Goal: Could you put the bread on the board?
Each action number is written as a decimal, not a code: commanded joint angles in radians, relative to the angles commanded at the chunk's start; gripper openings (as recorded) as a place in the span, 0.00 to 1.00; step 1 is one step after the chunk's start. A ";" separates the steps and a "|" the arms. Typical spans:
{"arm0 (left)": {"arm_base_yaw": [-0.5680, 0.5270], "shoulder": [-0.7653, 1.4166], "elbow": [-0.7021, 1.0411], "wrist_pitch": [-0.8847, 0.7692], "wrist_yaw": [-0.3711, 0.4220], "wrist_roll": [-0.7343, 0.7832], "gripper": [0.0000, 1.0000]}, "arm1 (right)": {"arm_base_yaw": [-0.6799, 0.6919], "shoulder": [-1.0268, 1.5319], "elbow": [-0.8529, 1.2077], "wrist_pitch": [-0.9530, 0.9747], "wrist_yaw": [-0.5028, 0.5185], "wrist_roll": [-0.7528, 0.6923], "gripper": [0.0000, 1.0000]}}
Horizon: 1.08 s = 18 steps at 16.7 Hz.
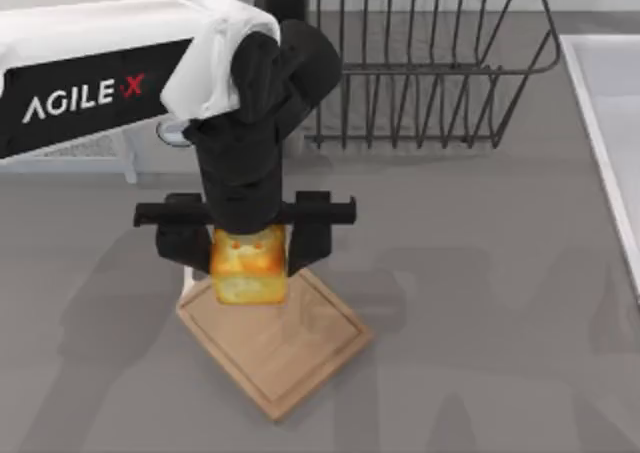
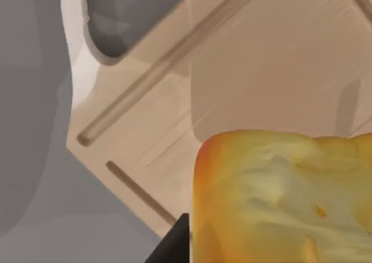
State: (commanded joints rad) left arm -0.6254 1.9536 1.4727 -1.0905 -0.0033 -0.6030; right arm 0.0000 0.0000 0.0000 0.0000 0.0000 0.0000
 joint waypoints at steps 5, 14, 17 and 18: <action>-0.001 0.022 -0.046 0.070 0.001 0.001 0.00 | 0.000 0.000 0.000 0.000 0.000 0.000 1.00; -0.002 0.056 -0.106 0.163 0.001 0.001 0.00 | 0.000 0.000 0.000 0.000 0.000 0.000 1.00; -0.002 0.056 -0.106 0.163 0.001 0.001 0.15 | 0.000 0.000 0.000 0.000 0.000 0.000 1.00; -0.002 0.056 -0.106 0.163 0.001 0.001 0.23 | 0.000 0.000 0.000 0.000 0.000 0.000 1.00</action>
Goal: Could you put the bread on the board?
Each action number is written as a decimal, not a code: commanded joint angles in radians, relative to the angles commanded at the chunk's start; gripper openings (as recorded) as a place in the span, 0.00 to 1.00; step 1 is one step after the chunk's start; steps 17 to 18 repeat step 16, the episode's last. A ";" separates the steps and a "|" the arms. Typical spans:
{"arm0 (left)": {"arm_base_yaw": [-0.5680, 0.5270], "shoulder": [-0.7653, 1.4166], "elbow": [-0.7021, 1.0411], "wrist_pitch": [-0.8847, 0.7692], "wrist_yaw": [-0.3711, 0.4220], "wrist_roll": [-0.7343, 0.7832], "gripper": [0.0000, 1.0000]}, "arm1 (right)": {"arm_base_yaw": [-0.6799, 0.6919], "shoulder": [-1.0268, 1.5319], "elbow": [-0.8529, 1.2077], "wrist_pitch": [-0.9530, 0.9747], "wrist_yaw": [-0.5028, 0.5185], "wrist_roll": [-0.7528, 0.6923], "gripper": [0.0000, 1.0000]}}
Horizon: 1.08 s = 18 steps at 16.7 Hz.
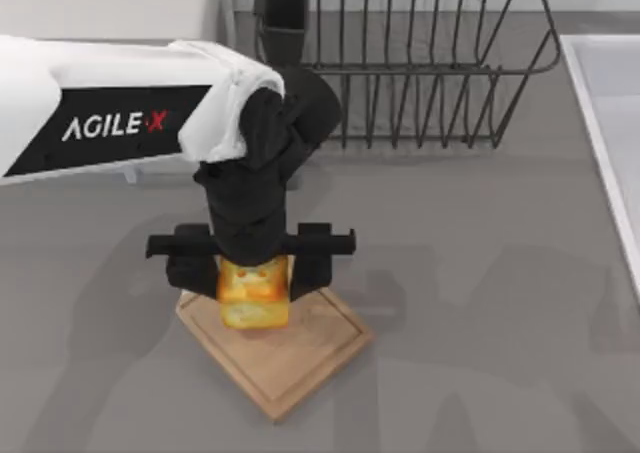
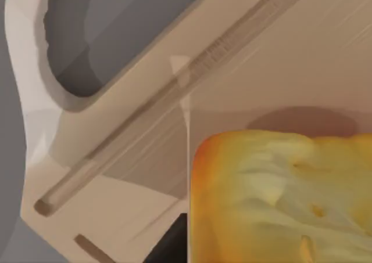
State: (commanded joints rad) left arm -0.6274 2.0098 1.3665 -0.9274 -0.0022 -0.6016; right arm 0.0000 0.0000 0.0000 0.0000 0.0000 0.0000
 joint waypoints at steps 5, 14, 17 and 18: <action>0.000 0.000 0.000 0.000 0.000 0.000 0.60 | 0.000 0.000 0.000 0.000 0.000 0.000 1.00; 0.000 0.000 0.000 0.000 0.000 0.000 1.00 | 0.000 0.000 0.000 0.000 0.000 0.000 1.00; 0.000 0.000 0.000 0.000 0.000 0.000 1.00 | 0.000 0.000 0.000 0.000 0.000 0.000 1.00; 0.000 0.000 0.000 0.000 0.000 0.000 1.00 | 0.000 0.000 0.000 0.000 0.000 0.000 1.00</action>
